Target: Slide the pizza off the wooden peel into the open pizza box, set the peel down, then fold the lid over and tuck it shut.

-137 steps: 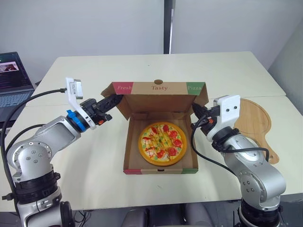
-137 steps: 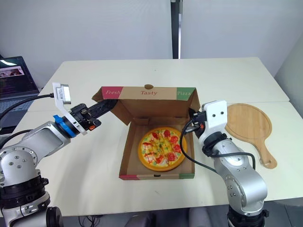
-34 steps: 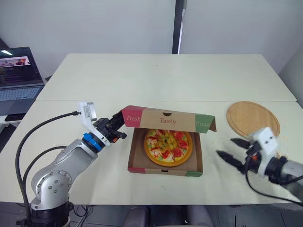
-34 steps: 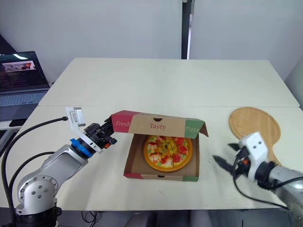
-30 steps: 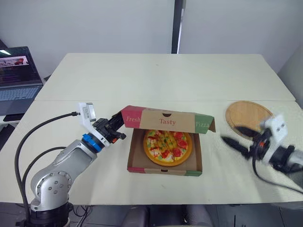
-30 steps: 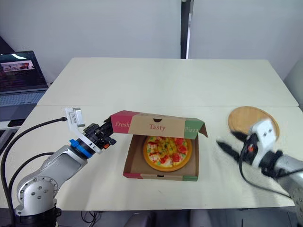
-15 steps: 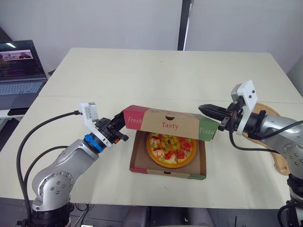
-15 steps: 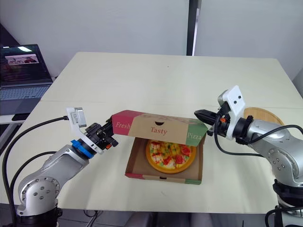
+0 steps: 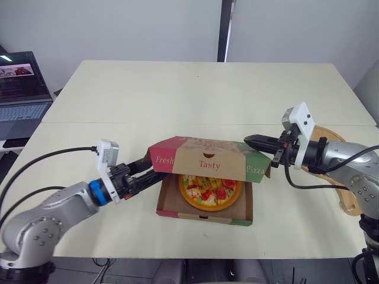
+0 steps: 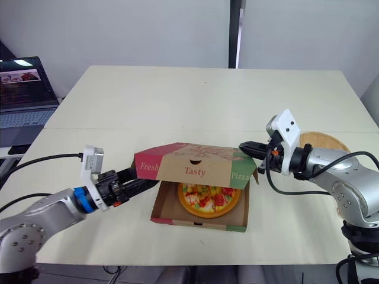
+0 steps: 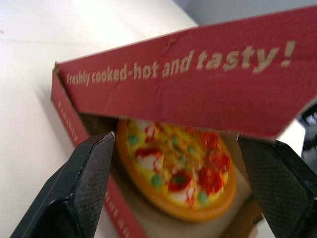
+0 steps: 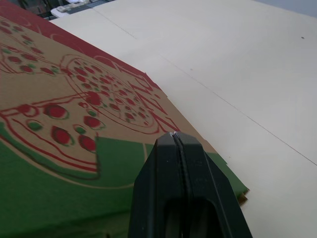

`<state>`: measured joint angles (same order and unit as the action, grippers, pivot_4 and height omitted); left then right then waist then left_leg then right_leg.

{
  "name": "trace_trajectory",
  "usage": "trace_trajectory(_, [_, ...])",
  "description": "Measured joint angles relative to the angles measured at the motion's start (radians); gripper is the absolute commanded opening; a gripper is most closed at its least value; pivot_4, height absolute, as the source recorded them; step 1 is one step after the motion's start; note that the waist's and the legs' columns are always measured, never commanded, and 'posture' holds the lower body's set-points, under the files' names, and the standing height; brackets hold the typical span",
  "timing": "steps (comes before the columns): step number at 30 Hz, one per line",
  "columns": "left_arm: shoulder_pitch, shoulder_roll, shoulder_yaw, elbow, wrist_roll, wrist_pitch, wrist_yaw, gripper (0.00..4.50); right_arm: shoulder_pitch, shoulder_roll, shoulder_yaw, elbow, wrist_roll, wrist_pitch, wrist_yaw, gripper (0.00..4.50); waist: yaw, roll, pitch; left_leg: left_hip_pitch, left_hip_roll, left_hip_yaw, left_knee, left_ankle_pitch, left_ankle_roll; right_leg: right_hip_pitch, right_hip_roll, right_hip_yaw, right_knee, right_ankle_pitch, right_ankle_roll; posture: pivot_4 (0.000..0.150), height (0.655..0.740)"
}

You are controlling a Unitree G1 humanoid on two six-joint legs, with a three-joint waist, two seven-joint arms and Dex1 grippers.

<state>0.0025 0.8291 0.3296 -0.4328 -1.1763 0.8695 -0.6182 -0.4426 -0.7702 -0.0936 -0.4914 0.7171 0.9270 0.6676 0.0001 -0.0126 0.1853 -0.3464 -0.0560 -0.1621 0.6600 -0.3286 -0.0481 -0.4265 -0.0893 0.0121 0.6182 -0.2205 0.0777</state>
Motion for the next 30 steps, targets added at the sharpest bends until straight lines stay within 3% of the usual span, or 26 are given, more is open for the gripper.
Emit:
trace_trajectory(6, [-0.037,0.08,0.031,0.105,0.052,0.005,-0.136,3.93,-0.001,-0.009,0.008,0.013,-0.026,-0.023,0.038,0.0,-0.003,0.0,0.002,0.0,0.0,0.0,0.0,-0.001,0.001,0.0,0.0,0.0,-0.001,0.0,0.0,0.15,0.735])
trace_trajectory(7, [-0.059,0.081,0.033,0.127,0.056,0.003,-0.143,3.75,-0.001,-0.009,0.01,0.016,-0.028,-0.024,0.043,0.0,-0.002,0.0,0.002,0.0,0.0,0.0,0.0,-0.001,0.001,0.0,0.0,0.0,0.0,0.0,0.0,0.15,0.735])
trace_trajectory(10, [-0.116,0.105,0.048,0.2,0.062,0.005,-0.189,3.04,-0.005,-0.009,0.021,0.016,-0.028,-0.027,0.054,0.0,-0.003,0.0,0.002,0.0,0.0,0.0,0.0,-0.001,0.001,0.0,0.0,0.0,0.0,0.0,0.0,0.15,0.735])
trace_trajectory(19, [-0.434,0.164,-0.004,0.392,0.136,0.024,-0.317,0.05,-0.009,-0.015,0.038,0.015,-0.028,-0.026,0.077,0.0,-0.002,-0.001,0.003,-0.002,-0.001,-0.001,0.001,-0.001,0.001,-0.001,-0.001,-0.001,-0.001,0.0,0.0,0.15,0.735])
trace_trajectory(23, [-0.577,0.158,-0.133,0.39,0.211,0.001,-0.42,0.02,-0.01,-0.016,0.038,0.015,-0.029,-0.026,0.079,0.0,-0.004,-0.001,0.003,-0.001,-0.001,0.0,0.0,-0.001,0.001,-0.002,-0.001,-0.001,0.0,0.001,0.0,0.15,0.735])
trace_trajectory(30, [-0.728,0.049,-0.4,0.391,0.381,-0.096,-0.626,0.02,-0.011,-0.015,0.039,0.017,-0.038,-0.042,0.078,0.0,-0.006,-0.001,0.003,-0.003,-0.001,0.001,0.001,-0.001,0.001,-0.005,-0.001,0.0,0.001,0.003,-0.002,0.15,0.735])
